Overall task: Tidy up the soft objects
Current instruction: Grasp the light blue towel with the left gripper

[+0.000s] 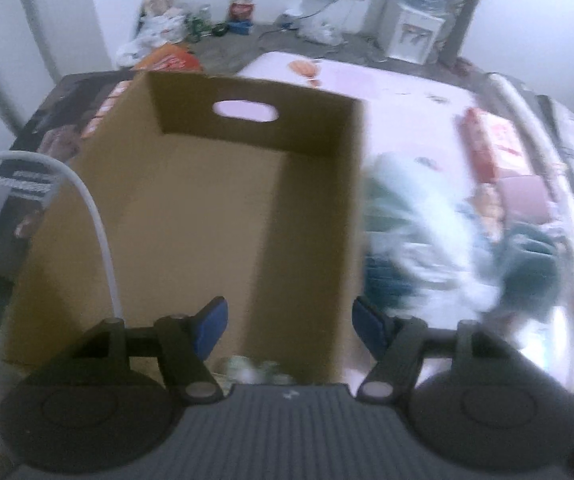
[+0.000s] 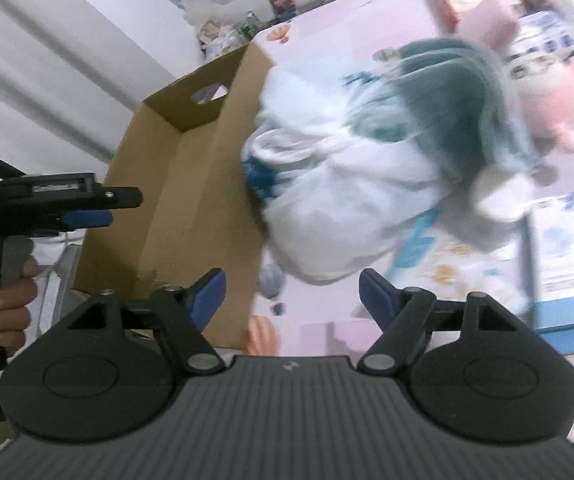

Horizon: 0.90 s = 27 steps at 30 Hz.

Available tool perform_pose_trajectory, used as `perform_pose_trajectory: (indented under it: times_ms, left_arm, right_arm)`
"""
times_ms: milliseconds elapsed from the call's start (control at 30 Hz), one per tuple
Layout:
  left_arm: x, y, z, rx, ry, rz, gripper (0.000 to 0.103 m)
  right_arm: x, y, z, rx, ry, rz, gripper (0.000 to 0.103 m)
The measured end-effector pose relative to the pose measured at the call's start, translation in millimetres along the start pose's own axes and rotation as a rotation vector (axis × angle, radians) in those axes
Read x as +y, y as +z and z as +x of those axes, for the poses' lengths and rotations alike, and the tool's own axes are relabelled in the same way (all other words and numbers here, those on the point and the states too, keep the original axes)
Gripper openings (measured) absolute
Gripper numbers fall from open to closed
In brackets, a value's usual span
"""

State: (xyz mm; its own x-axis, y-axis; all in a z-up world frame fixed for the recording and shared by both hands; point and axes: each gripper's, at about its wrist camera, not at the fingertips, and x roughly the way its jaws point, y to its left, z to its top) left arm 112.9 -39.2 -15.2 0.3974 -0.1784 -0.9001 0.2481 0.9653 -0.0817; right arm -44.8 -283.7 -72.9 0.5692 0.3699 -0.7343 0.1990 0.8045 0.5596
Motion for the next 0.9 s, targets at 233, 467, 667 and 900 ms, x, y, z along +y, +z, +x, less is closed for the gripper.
perform_pose_trajectory:
  times_ms: [233, 467, 667, 900]
  left_arm:
    - [-79, -7, 1, 0.004, -0.091, 0.046, 0.071]
    - [-149, -5, 21, -0.016, -0.078, 0.135, 0.07]
    - [-187, 29, 33, -0.074, -0.08, 0.215, 0.069]
    - [-226, 68, 64, -0.065, -0.045, 0.374, 0.065]
  right_arm:
    - [-59, 20, -51, -0.037, -0.109, -0.015, 0.075]
    - [-117, 38, -62, -0.078, -0.159, 0.002, 0.075]
    - [-145, 40, -50, -0.073, -0.099, 0.061, 0.075]
    - [-152, 57, -30, -0.096, -0.056, 0.014, 0.075]
